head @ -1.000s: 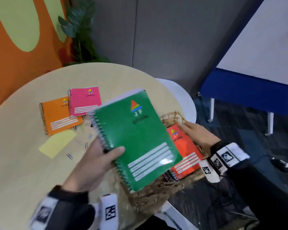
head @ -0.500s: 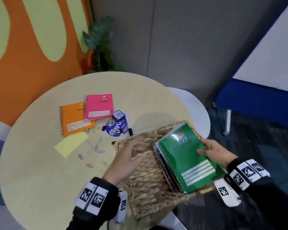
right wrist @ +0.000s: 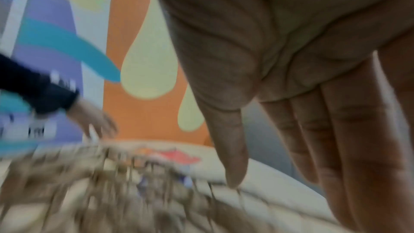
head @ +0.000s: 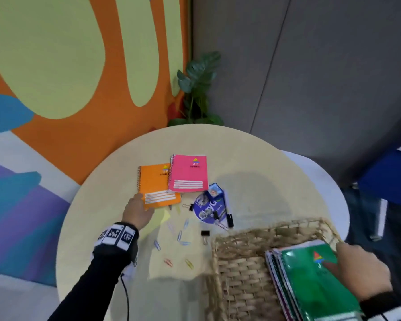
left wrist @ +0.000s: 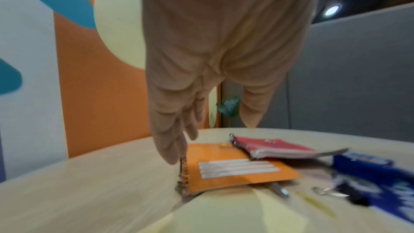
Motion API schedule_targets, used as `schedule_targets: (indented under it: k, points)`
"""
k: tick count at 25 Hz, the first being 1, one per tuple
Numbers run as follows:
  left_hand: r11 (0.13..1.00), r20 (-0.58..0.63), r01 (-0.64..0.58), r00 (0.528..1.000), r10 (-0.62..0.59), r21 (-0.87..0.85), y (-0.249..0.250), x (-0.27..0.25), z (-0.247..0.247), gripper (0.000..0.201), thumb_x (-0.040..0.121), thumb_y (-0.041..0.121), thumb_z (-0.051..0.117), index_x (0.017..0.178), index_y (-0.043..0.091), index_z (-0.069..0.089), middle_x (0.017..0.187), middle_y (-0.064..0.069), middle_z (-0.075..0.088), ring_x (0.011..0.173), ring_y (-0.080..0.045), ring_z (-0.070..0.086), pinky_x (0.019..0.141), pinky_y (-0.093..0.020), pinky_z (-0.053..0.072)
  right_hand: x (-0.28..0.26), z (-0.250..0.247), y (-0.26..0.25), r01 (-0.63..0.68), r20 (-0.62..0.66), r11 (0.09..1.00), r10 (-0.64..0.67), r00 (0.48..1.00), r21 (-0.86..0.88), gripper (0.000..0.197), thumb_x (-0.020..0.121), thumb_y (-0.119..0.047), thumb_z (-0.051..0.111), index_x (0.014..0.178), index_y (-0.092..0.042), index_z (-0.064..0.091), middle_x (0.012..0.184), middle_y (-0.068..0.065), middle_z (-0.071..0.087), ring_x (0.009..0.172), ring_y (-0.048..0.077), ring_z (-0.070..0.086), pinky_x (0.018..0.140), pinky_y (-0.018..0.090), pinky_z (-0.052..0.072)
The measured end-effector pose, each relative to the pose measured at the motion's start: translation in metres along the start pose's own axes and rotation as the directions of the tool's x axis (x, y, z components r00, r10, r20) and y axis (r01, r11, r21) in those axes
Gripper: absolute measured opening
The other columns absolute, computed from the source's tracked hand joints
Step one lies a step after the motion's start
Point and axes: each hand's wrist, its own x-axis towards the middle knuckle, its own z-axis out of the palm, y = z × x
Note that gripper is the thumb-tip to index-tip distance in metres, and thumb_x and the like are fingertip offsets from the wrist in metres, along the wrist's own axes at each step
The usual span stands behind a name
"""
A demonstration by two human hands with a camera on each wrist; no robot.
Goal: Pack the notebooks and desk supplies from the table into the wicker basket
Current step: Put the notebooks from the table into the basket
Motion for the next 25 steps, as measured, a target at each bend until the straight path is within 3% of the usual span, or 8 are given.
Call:
schedule_targets:
  k: [5, 9, 12, 15, 18, 21, 23, 25]
  points:
    - [0.952, 0.003, 0.304, 0.953, -0.304, -0.021, 0.008, 0.092, 0.009, 0.081, 0.081, 0.032, 0.074, 0.140, 0.000, 0.029, 0.146, -0.022, 0.032, 0.130, -0.041, 0.043, 0.105, -0.046, 0.044, 0.016, -0.072, -0.101, 0.305, -0.228, 0.894, -0.238, 0.944, 0.328, 0.036, 0.080, -0.049, 0.063, 0.107, -0.025, 0.060, 0.091, -0.003, 0.073, 0.091, 0.021, 0.068, 0.071, 0.031, 0.048]
    - [0.927, 0.059, 0.374, 0.925, -0.376, 0.035, 0.010, 0.132, 0.019, 0.115, 0.069, 0.039, 0.082, 0.150, 0.003, 0.009, 0.154, -0.023, 0.021, 0.142, -0.040, 0.029, 0.116, -0.048, 0.032, 0.063, -0.099, -0.194, 0.412, -0.286, 0.776, -0.306, 0.908, 0.478, 0.036, 0.080, -0.041, 0.066, 0.105, -0.017, 0.059, 0.094, 0.003, 0.069, 0.089, 0.023, 0.063, 0.071, 0.029, 0.042]
    - [0.911, 0.048, 0.412, 0.910, -0.411, -0.015, 0.011, 0.142, 0.018, 0.120, 0.059, 0.035, 0.089, 0.146, 0.006, 0.012, 0.145, -0.024, 0.035, 0.131, -0.041, 0.044, 0.109, -0.049, 0.041, 0.118, -0.098, -0.263, 0.346, -0.146, 0.714, -0.327, 0.934, 0.609, 0.050, 0.080, -0.040, 0.068, 0.115, -0.008, 0.051, 0.110, 0.011, 0.060, 0.089, 0.023, 0.053, 0.071, 0.026, 0.035]
    - [0.898, 0.067, 0.439, 0.897, -0.436, -0.022, 0.006, 0.144, 0.016, 0.111, 0.054, 0.036, 0.090, 0.135, 0.005, 0.019, 0.136, -0.023, 0.045, 0.123, -0.040, 0.051, 0.104, -0.049, 0.045, 0.165, -0.085, -0.313, 0.160, 0.068, 0.728, -0.273, 0.960, 0.666, 0.062, 0.081, -0.037, 0.069, 0.126, -0.005, 0.042, 0.128, 0.015, 0.052, 0.110, 0.028, 0.055, 0.076, 0.028, 0.041]
    - [0.899, 0.083, 0.438, 0.896, -0.436, -0.016, -0.005, 0.149, 0.017, 0.106, 0.052, 0.039, 0.091, 0.130, 0.004, 0.028, 0.133, -0.020, 0.046, 0.122, -0.037, 0.051, 0.102, -0.047, 0.047, 0.189, -0.066, -0.335, 0.070, 0.176, 0.808, -0.211, 0.961, 0.585, 0.045, 0.081, -0.037, 0.066, 0.110, -0.010, 0.043, 0.130, 0.015, 0.050, 0.116, 0.029, 0.055, 0.087, 0.035, 0.048]
    - [0.904, 0.076, 0.425, 0.904, -0.420, -0.052, -0.006, 0.150, 0.018, 0.103, 0.055, 0.033, 0.092, 0.132, 0.000, 0.031, 0.134, -0.020, 0.040, 0.122, -0.037, 0.050, 0.098, -0.046, 0.048, 0.208, -0.052, -0.342, 0.010, 0.208, 0.734, -0.205, 0.957, 0.679, 0.068, 0.072, -0.036, 0.074, 0.127, -0.009, 0.044, 0.134, 0.016, 0.047, 0.122, 0.034, 0.048, 0.094, 0.041, 0.043]
    - [0.893, 0.090, 0.431, 0.902, -0.423, -0.129, -0.003, 0.148, 0.018, 0.101, 0.058, 0.023, 0.092, 0.132, -0.002, 0.029, 0.137, -0.022, 0.038, 0.123, -0.039, 0.050, 0.096, -0.047, 0.049, 0.213, -0.051, -0.342, -0.001, 0.220, 0.688, -0.230, 0.948, 0.725, 0.075, 0.069, -0.033, 0.079, 0.130, -0.007, 0.045, 0.120, 0.015, 0.051, 0.109, 0.031, 0.052, 0.083, 0.037, 0.040]
    - [0.909, 0.088, 0.397, 0.918, -0.388, -0.130, 0.000, 0.143, 0.011, 0.094, 0.063, 0.022, 0.089, 0.134, -0.004, 0.032, 0.138, -0.023, 0.037, 0.122, -0.040, 0.050, 0.094, -0.048, 0.049, 0.213, -0.057, -0.342, 0.006, 0.239, 0.660, -0.281, 0.930, 0.751, 0.051, 0.069, -0.028, 0.079, 0.111, -0.013, 0.055, 0.093, 0.004, 0.051, 0.082, 0.022, 0.051, 0.071, 0.032, 0.041]
